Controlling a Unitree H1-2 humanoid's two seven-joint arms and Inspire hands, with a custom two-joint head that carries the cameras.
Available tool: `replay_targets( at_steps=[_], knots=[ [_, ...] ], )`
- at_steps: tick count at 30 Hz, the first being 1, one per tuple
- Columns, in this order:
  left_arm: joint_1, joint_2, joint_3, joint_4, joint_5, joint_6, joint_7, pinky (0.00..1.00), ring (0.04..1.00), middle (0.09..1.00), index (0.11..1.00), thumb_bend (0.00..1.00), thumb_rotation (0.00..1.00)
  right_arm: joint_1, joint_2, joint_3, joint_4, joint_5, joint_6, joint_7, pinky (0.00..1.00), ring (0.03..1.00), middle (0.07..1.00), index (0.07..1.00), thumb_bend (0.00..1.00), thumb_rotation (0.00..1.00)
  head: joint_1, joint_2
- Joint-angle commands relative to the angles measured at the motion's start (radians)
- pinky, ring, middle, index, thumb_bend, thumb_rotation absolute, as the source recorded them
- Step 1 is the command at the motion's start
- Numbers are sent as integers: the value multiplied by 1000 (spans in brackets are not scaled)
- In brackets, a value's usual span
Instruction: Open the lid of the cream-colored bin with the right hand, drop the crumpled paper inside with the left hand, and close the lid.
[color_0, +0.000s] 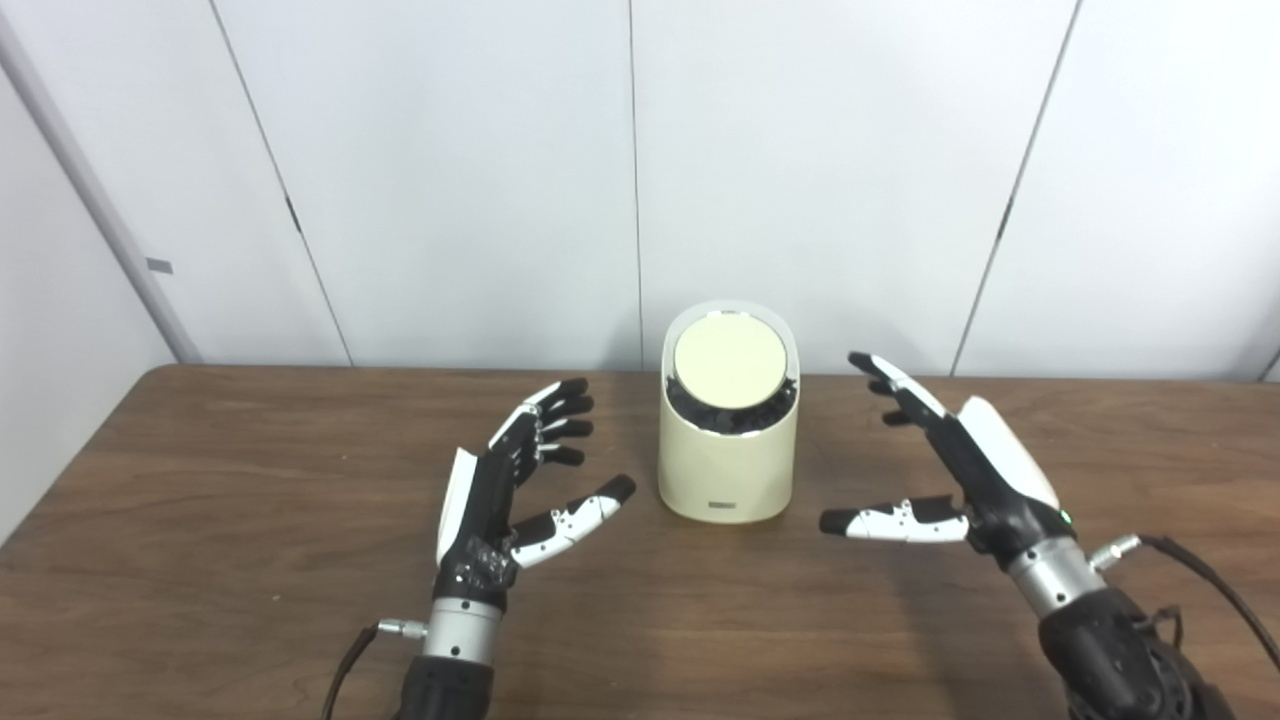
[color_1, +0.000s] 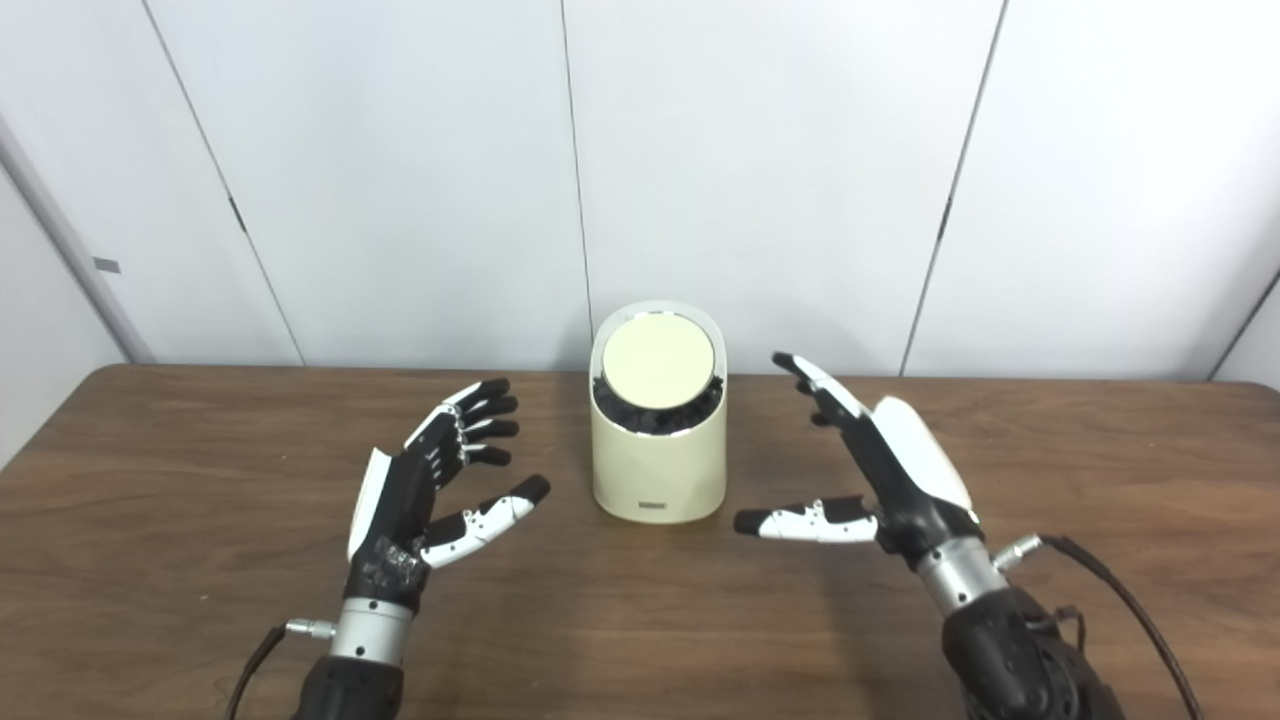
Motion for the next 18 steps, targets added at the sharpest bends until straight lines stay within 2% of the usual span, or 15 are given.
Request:
replay_targets(
  at_steps=[1, 5, 18],
  knots=[
    [-29, 2, 3, -9, 0, -34, 4, 635, 735, 789, 823, 703, 193, -11, 4, -10, -11, 22, -19, -33, 800, 901, 939, 936, 843, 420, -3, 1],
    [-28, 1, 2, -5, 4, -35, 4, 624, 733, 789, 824, 707, 188, 5, 6, -7, 9, 25, -22, -50, 785, 892, 934, 933, 836, 408, -4, 0],
    [-23, 1, -1, 1, 6, -35, 1, 634, 729, 787, 824, 711, 181, 15, 30, 0, 9, 29, 33, -56, 797, 893, 932, 929, 831, 406, -6, -3]
  ],
)
